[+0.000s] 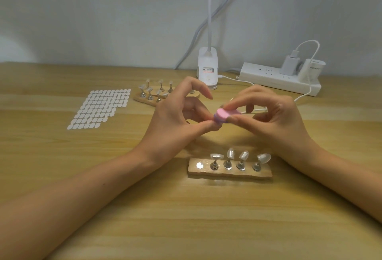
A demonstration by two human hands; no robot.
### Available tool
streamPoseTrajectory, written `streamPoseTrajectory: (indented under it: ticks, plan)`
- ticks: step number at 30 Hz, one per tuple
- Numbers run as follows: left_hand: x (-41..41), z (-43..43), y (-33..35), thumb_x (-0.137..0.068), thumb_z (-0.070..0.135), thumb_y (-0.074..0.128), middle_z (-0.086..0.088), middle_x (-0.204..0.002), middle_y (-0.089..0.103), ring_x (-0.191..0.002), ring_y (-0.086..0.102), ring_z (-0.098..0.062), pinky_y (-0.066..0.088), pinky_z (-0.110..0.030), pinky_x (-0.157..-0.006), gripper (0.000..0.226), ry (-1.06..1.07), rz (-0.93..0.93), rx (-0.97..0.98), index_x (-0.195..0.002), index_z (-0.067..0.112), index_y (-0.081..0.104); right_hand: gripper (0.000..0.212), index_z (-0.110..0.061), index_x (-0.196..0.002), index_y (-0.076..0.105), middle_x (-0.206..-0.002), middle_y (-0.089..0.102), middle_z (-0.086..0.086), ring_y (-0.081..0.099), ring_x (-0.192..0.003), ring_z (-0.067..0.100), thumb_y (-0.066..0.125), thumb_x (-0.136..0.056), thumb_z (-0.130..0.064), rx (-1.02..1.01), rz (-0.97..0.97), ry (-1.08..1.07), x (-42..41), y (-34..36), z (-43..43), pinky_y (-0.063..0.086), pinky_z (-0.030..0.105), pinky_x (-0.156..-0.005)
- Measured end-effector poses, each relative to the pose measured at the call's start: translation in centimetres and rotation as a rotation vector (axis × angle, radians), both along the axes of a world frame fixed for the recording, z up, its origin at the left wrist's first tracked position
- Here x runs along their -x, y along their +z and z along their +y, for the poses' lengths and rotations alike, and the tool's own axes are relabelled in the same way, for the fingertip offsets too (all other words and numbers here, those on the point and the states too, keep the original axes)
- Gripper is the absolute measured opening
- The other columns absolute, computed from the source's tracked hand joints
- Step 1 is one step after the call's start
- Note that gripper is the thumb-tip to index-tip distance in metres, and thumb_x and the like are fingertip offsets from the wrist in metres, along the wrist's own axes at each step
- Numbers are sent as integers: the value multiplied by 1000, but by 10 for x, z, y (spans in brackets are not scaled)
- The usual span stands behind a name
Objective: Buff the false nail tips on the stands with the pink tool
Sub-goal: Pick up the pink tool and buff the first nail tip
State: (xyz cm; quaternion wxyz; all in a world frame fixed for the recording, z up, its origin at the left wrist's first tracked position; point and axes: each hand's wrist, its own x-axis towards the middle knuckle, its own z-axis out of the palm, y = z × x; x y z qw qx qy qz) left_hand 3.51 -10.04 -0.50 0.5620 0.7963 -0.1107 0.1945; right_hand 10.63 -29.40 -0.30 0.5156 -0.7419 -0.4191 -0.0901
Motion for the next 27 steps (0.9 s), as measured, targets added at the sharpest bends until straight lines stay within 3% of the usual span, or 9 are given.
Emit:
streamPoseTrajectory:
  ticks: [2,5,9,12,15,19,22,27]
  plan:
    - [-1,0,0,-77,11,87,-4,-75,75,-72,74,-15,45,-12,-56,44,-15,5,16,-105,19,54,21,-26,-97,77,-95,67,-9,58,-80,18,76,-79,-35,32,-35,61,1,-1,1,45,31,-50]
    - [-2,0,0,-77,6,85,-4,-75,74,-74,75,-17,45,-10,-57,44,-23,23,47,-104,20,54,18,-28,-95,76,-92,68,-17,57,-82,10,75,-78,-36,-6,-10,1,0,1,1,45,26,-53]
    - [-2,0,1,-76,10,87,-3,-73,73,-71,74,-16,45,-14,-54,45,-37,26,47,-105,17,54,19,-23,-97,77,-95,67,-9,57,-81,17,76,-80,-31,18,-62,59,1,-1,2,44,26,-53]
    - [-2,0,1,-76,7,86,-6,-76,74,-76,76,-20,45,-12,-57,44,-28,36,56,-104,20,54,18,-25,-95,77,-93,69,-15,56,-84,11,75,-80,-33,-8,-29,-16,0,0,1,43,23,-56]
    - [-1,0,1,-76,11,87,-4,-74,73,-70,73,-17,46,-20,-49,44,-41,36,70,-103,20,53,19,-23,-97,77,-94,67,-12,57,-82,15,76,-80,-31,23,-68,49,1,-1,2,44,26,-54]
    - [-2,1,1,-77,5,85,-4,-77,74,-72,74,-21,46,-20,-46,44,-39,50,98,-103,20,54,17,-26,-95,76,-91,68,-24,56,-84,5,76,-79,-31,-14,-29,-42,-3,0,0,43,18,-63]
    - [-2,1,0,-76,1,85,-2,-76,74,-68,72,-16,47,-21,-47,45,-54,43,102,-104,18,54,19,-27,-98,75,-95,66,-18,53,-80,10,76,-79,-30,-38,-21,-23,-3,-1,0,46,24,-54]
    - [-1,1,0,-77,2,85,-5,-82,74,-74,75,-21,50,-22,-49,44,-46,45,103,-104,19,54,17,-28,-96,74,-94,68,-17,54,-79,11,74,-81,-35,-76,47,-31,-3,1,-2,43,14,-58]
